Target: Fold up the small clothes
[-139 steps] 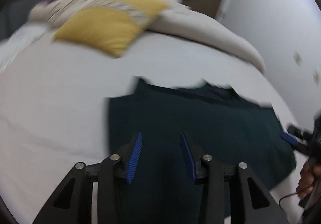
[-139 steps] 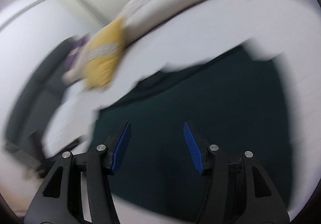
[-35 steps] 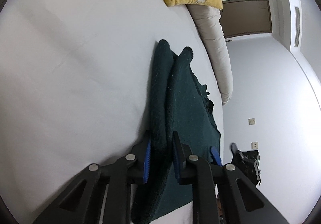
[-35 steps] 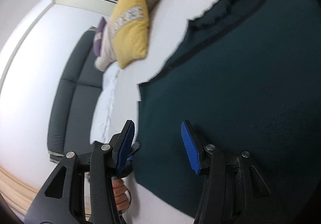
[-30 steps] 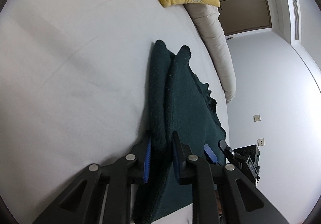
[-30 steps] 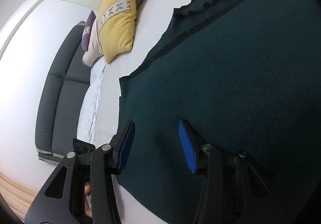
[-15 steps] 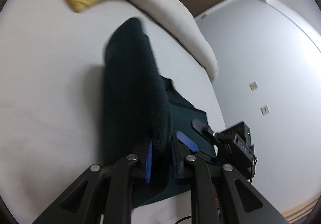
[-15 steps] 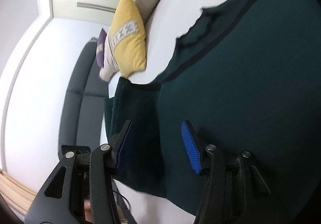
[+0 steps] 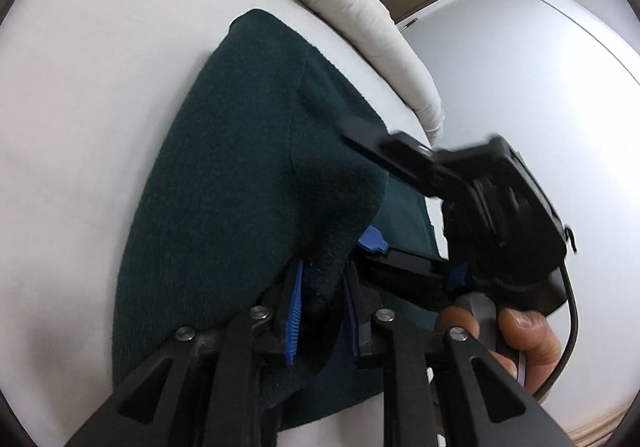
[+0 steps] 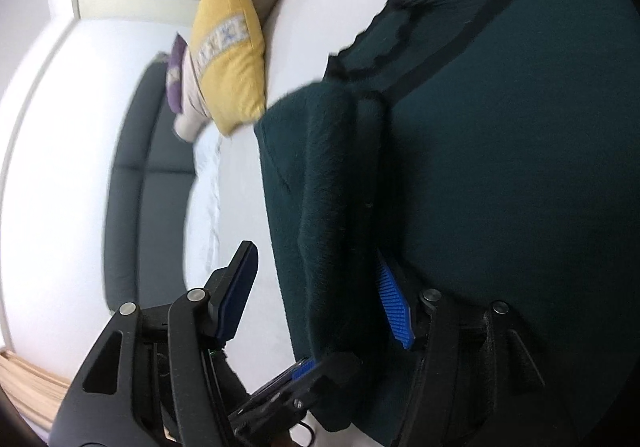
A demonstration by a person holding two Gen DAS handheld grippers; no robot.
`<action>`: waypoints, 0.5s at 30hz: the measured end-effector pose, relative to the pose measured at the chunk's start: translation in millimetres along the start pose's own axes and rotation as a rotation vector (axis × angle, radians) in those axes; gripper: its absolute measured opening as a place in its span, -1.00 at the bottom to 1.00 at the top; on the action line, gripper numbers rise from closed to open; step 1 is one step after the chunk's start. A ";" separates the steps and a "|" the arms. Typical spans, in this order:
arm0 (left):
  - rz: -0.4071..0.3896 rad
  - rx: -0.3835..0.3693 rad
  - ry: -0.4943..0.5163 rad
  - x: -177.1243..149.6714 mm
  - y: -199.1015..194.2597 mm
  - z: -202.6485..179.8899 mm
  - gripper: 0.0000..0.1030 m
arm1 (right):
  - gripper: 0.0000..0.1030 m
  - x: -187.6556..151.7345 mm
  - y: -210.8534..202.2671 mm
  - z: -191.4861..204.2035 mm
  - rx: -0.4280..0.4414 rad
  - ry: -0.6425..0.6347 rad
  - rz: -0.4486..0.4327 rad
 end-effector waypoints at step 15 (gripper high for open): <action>-0.075 -0.024 0.166 6.8 -76.5 -26.9 -0.06 | -0.80 17.3 -45.1 0.2 -0.223 -0.117 -0.021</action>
Point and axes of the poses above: each gripper's, at about its wrist camera, not at the fingertips, and y roughly the way its jaws point, z to its left, x to its top, the point moved 5 cm from there along y, roughly the way its jaws point, and after that the axes turned 9 degrees about -x, right-handed, at the moved point
